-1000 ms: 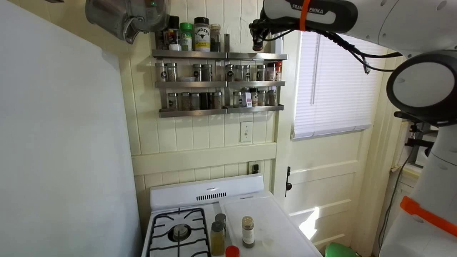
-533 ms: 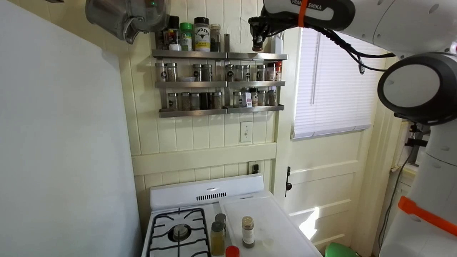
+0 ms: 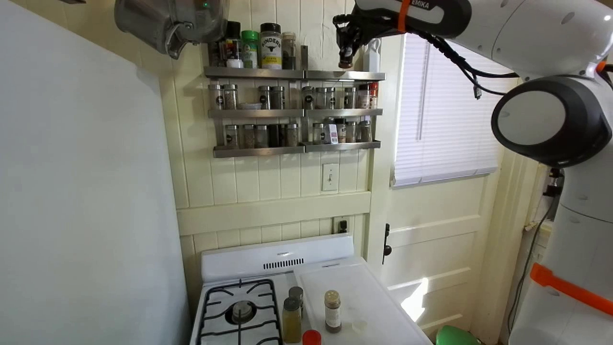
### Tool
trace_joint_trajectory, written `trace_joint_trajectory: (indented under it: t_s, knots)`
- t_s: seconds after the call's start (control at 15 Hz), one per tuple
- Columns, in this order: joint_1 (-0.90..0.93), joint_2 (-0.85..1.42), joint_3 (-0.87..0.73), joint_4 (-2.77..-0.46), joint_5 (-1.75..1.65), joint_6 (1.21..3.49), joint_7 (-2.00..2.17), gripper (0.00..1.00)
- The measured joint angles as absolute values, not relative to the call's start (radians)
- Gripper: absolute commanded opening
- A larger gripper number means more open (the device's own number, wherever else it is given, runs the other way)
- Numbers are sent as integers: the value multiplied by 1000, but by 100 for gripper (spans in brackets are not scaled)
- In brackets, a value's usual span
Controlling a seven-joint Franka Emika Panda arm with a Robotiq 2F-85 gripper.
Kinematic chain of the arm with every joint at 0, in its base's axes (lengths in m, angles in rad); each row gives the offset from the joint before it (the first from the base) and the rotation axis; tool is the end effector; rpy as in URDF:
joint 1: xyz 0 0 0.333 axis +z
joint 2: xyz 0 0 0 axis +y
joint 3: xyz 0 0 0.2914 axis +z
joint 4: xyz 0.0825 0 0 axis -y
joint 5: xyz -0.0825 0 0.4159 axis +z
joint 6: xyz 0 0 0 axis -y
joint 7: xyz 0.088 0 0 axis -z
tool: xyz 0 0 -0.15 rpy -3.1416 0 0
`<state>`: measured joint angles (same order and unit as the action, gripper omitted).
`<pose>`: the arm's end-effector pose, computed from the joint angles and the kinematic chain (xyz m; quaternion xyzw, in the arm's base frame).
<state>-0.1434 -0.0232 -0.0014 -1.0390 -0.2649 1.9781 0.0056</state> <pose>0.5475 -0.1071 0.9050 0.8755 -0.0757 0.4485 0.1633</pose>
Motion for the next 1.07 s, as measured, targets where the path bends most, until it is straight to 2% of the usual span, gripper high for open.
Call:
trace_joint_trajectory:
  t_s: [1.07]
  knots:
    - [-162, 86, -16, -860, -206, 1852, 5, 16]
